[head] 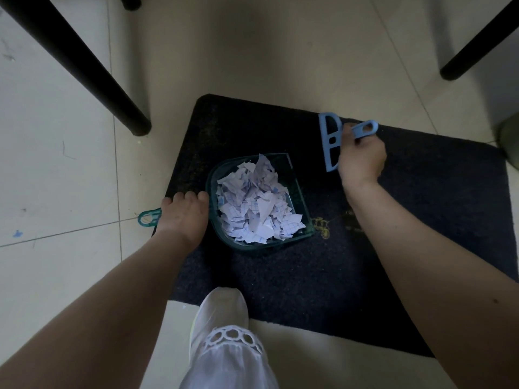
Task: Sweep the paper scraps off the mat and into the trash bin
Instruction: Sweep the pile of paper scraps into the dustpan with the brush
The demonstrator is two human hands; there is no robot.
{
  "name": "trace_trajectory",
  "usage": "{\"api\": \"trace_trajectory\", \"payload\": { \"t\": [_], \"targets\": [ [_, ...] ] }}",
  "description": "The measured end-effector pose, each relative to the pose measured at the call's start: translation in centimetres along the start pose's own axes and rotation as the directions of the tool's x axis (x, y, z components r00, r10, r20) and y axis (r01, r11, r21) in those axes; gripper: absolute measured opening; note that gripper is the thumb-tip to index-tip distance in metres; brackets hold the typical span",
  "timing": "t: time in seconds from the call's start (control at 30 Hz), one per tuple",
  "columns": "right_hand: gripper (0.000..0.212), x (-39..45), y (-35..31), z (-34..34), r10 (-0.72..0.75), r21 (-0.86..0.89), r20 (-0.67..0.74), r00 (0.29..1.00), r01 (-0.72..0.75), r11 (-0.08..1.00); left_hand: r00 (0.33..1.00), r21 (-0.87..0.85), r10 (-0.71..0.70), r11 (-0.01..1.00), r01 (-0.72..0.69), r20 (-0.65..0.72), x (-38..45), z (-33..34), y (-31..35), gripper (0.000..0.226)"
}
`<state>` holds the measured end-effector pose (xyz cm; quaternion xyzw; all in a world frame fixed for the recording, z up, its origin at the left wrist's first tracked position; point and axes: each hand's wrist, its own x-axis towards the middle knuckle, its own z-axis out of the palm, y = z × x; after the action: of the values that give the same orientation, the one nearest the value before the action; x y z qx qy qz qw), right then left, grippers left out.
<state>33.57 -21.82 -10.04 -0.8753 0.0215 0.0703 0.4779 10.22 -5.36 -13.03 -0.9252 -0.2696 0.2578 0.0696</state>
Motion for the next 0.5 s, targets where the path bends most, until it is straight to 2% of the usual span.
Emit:
{"api": "trace_trajectory", "payload": {
  "t": [0.27, 0.5],
  "targets": [
    [0.032, 0.6, 0.39, 0.12, 0.036, -0.022, 0.032, 0.999, -0.036, 0.999, 1.0, 0.011, 0.01, 1.0, -0.01, 0.015, -0.04, -0.59, 0.1, 0.034],
    [0.036, 0.85, 0.23, 0.02, 0.048, -0.123, 0.083, 0.995, -0.038, 0.992, 0.999, -0.004, 0.007, 1.0, -0.007, 0.044, -0.03, -0.85, 0.33, 0.033]
  ]
}}
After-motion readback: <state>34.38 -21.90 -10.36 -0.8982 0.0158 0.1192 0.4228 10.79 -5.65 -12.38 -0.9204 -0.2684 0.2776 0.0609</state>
